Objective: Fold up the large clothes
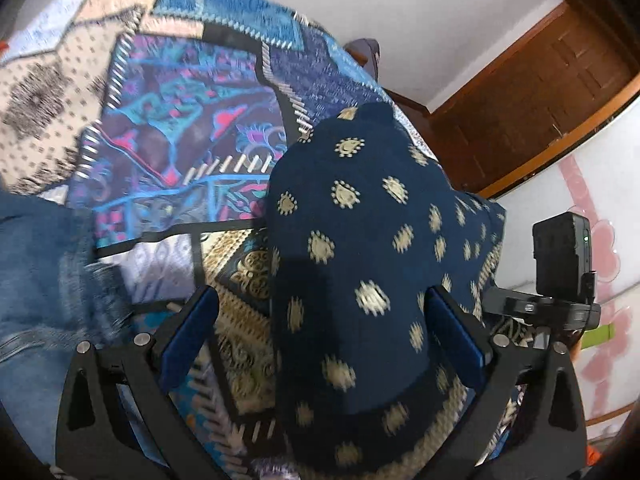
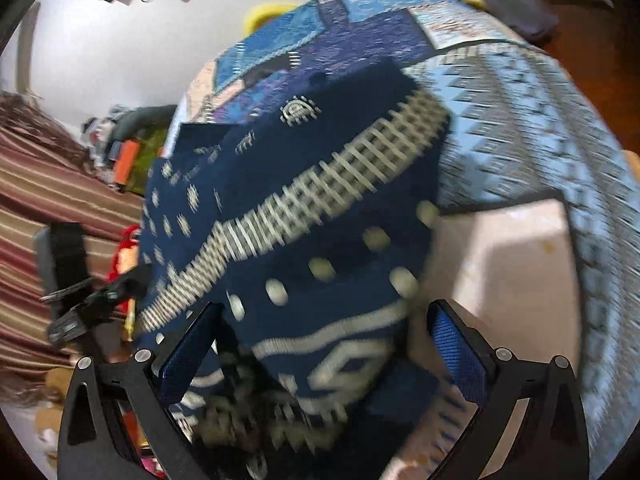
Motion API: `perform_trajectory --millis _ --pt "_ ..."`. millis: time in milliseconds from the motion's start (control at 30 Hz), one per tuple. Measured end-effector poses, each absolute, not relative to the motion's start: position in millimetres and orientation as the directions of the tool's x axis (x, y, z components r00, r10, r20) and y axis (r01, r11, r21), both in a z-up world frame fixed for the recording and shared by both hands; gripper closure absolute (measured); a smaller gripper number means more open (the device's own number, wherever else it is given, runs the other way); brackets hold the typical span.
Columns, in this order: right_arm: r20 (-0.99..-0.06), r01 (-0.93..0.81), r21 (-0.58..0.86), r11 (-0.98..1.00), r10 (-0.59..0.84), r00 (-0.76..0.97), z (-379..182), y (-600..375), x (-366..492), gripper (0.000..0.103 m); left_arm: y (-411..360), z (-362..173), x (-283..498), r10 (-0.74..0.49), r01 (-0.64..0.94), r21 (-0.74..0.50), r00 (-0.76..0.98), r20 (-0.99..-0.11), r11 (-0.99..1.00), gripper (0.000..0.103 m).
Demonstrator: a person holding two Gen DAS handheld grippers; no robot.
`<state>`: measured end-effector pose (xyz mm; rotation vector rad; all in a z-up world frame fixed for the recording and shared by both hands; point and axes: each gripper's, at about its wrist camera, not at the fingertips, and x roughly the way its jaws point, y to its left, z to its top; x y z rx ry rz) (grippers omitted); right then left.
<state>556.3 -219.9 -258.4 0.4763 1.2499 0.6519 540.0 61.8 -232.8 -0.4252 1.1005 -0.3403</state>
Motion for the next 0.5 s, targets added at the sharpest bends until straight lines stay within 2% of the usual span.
perform_trajectory --millis 100,200,233,267,300,333,367,400,433,500 --pt "-0.63 -0.171 0.746 0.644 0.765 0.132 -268.1 -210.5 572.4 0.0 59.1 -242.3 551.5 -0.498 0.054 -0.521 0.394 -0.772 0.852 0.0" --pt "-0.636 -0.155 0.741 0.653 0.757 0.15 -270.2 -202.2 581.2 0.003 61.3 -248.9 559.7 -0.542 0.055 -0.567 0.382 -0.749 0.822 0.001" --pt "-0.642 -0.156 0.734 0.661 0.75 0.16 -269.3 -199.8 582.5 0.006 62.1 -251.3 561.2 -0.56 0.053 -0.586 0.376 -0.738 0.808 0.008" --pt "-0.655 -0.154 0.72 0.676 0.736 0.17 -267.7 -198.3 581.4 0.014 63.2 -253.2 561.9 -0.588 0.05 -0.616 0.368 -0.72 0.786 0.021" --pt "-0.667 -0.152 0.708 0.69 0.724 0.176 -266.8 -194.5 582.6 0.021 64.0 -253.2 562.0 -0.617 0.054 -0.644 0.361 -0.7 0.763 0.028" --pt "-0.672 -0.149 0.703 0.695 0.718 0.182 -265.5 -192.4 582.6 0.025 63.2 -250.8 560.9 -0.613 0.049 -0.643 0.364 -0.701 0.765 0.032" --pt "-0.672 -0.15 0.702 0.696 0.718 0.181 -264.6 -190.8 582.7 0.039 61.0 -247.4 558.7 -0.602 0.059 -0.629 0.37 -0.708 0.775 0.036" --pt "-0.664 -0.15 0.71 0.688 0.726 0.179 -261.9 -189.9 580.5 0.046 59.7 -244.5 557.0 -0.593 0.069 -0.618 0.377 -0.711 0.784 0.038" --pt "-0.659 -0.149 0.715 0.683 0.73 0.182 -258.1 -192.5 578.8 0.058 58.0 -238.2 552.2 -0.584 0.077 -0.607 0.389 -0.712 0.791 0.042" --pt "-0.662 -0.156 0.708 0.689 0.724 0.195 -246.8 -193.1 574.0 0.068 58.1 -224.8 543.5 -0.581 0.098 -0.599 0.409 -0.704 0.794 0.047"
